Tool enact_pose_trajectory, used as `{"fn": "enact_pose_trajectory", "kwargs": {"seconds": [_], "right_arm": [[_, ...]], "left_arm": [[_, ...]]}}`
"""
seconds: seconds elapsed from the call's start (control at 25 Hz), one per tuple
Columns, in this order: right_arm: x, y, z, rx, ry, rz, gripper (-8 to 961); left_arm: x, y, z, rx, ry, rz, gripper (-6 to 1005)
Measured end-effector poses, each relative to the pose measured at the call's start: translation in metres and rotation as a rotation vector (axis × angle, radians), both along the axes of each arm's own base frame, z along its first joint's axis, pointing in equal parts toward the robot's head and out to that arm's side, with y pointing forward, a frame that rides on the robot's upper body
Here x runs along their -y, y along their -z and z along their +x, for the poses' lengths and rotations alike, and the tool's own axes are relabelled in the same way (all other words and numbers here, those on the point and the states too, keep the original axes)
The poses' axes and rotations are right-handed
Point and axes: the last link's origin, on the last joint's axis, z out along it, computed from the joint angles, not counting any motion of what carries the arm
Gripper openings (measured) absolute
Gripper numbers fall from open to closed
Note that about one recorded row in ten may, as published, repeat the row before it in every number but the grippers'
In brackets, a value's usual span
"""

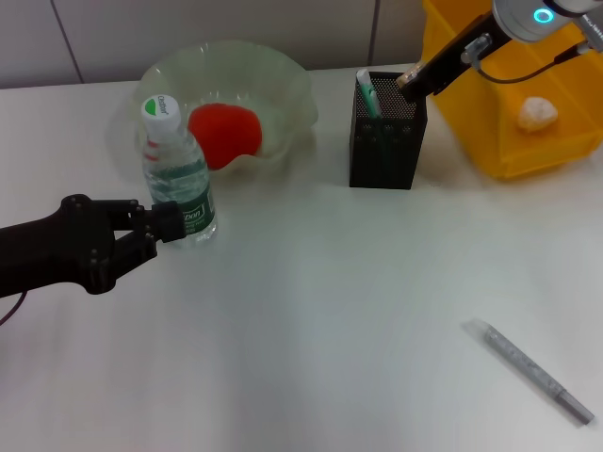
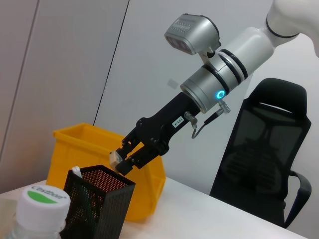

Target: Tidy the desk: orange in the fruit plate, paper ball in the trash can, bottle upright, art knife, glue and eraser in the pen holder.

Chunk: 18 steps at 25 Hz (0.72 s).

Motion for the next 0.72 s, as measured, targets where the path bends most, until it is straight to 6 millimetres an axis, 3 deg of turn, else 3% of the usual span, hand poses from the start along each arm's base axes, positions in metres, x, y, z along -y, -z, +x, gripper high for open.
{"fn": "enact_pose_trajectory", "kwargs": {"seconds": [0.72], "right_arm": [[-0.003,0.012,-0.002,-0.017,-0.004,-0.036,409]], "left_arm": [[0.004,0.000,-0.003,0.006,-0.005,-0.004,138]]}}
